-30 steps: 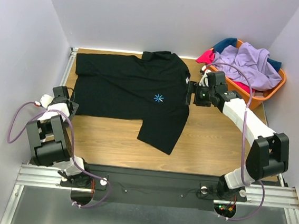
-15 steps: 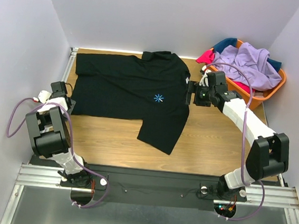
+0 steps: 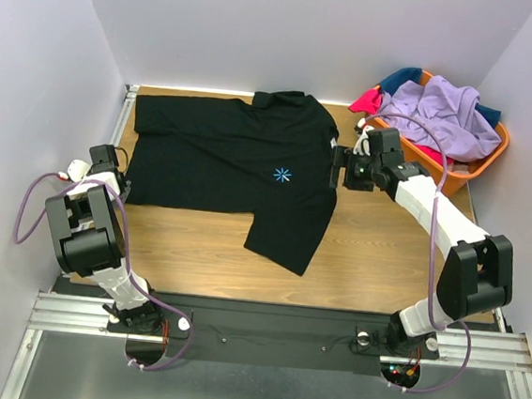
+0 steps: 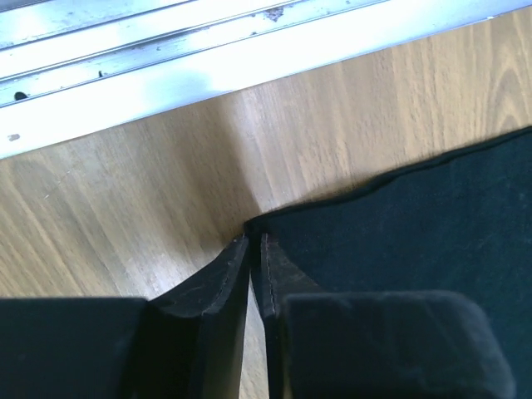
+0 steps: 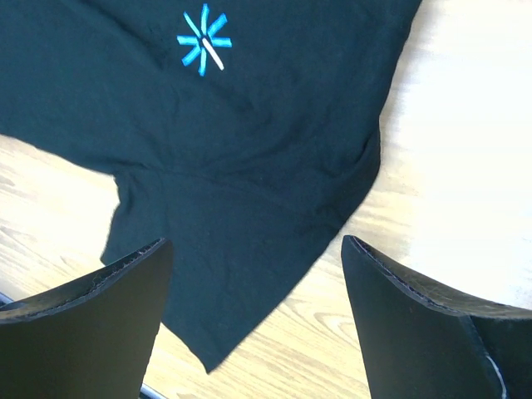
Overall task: Fold and stack the t-shirts
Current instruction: Fold the tshirt
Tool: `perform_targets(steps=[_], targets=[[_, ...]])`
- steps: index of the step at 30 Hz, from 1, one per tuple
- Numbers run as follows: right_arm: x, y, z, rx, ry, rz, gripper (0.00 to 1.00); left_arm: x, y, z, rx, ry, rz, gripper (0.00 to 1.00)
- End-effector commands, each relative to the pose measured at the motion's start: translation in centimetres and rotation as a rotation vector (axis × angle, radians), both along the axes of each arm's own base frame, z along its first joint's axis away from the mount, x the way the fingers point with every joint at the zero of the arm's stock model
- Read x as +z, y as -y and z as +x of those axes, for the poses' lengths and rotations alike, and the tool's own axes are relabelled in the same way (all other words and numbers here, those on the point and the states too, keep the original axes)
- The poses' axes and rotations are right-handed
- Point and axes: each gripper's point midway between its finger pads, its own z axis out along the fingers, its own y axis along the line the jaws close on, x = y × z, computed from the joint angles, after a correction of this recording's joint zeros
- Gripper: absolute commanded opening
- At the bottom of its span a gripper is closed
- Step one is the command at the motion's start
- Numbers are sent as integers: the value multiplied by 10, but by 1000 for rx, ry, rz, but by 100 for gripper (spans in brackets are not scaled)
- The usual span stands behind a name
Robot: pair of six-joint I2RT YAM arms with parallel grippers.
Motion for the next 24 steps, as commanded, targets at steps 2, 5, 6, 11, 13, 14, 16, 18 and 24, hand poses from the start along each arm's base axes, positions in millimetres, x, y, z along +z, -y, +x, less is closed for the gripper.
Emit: perform_targets(steps=[2,5,6,11,13,14,16,18,24], targets=[[-3,0,-7,40,19,2,88,-2,-3,6,-44,-6,-3,13],[-7,1,-13,59,12,-8,88,-1,-3,10,-68,-3,-3,0],[-10,2,-17,76,5,-16,88,3,-2,12,-84,2,-1,0],[-14,-1,-40,162,-35,-31,84,20,0,14,-108,38,6,0],[-22,-1,-56,191,-82,-44,84,30,0,15,-116,64,12,0],[-24,-1,-61,198,-95,-50,85,33,0,16,-120,72,13,0],[-30,-3,-79,226,-138,-81,84,40,1,18,-130,92,13,0],[-39,-5,-97,254,-184,-113,84,43,2,18,-141,95,12,0],[-56,-13,-128,296,-267,-116,83,50,2,20,-175,99,26,0]])
